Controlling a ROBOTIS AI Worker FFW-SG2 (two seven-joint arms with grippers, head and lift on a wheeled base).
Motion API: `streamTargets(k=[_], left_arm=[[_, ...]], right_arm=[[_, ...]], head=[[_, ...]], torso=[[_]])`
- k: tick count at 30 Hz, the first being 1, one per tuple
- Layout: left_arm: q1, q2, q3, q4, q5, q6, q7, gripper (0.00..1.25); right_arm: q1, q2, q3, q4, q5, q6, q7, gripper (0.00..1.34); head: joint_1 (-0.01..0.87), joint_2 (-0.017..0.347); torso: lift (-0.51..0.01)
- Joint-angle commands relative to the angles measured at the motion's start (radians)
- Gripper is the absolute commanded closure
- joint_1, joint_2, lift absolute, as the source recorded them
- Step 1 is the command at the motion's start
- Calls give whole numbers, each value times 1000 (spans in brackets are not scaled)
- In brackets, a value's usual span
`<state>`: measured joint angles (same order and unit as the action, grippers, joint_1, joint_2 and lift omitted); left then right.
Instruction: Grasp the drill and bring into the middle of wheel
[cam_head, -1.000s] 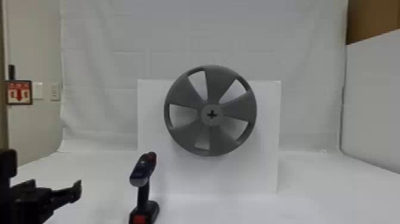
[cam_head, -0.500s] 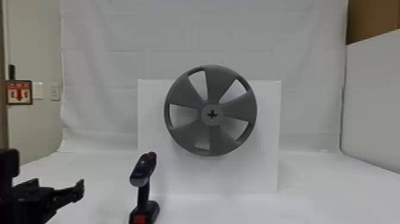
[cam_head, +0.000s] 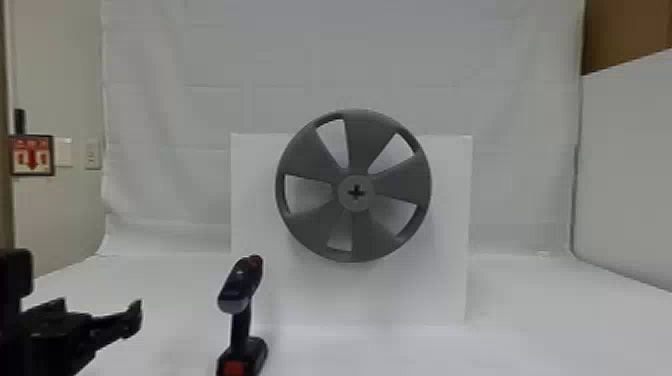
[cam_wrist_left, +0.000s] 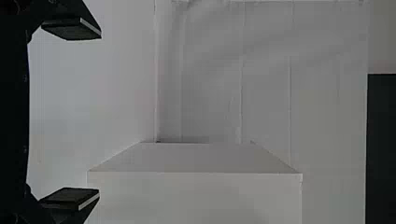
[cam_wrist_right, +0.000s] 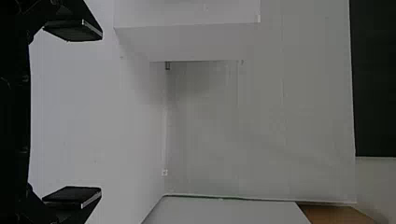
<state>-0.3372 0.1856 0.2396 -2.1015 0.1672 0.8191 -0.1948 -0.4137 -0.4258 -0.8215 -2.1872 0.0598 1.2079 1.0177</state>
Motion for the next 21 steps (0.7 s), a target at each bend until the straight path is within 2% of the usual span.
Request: streamTargets(k=[1, 21], left_arm=[[0, 0, 0, 0, 0, -1, 0, 98], [-2, -2, -3, 0, -2, -6, 2, 98]], right_arm=[[1, 2, -1, -2, 0, 1, 1, 128], [1, 9, 1, -5, 0, -1, 1, 128]], head=[[54, 31], [54, 31]], torso=[[-403], [-403]])
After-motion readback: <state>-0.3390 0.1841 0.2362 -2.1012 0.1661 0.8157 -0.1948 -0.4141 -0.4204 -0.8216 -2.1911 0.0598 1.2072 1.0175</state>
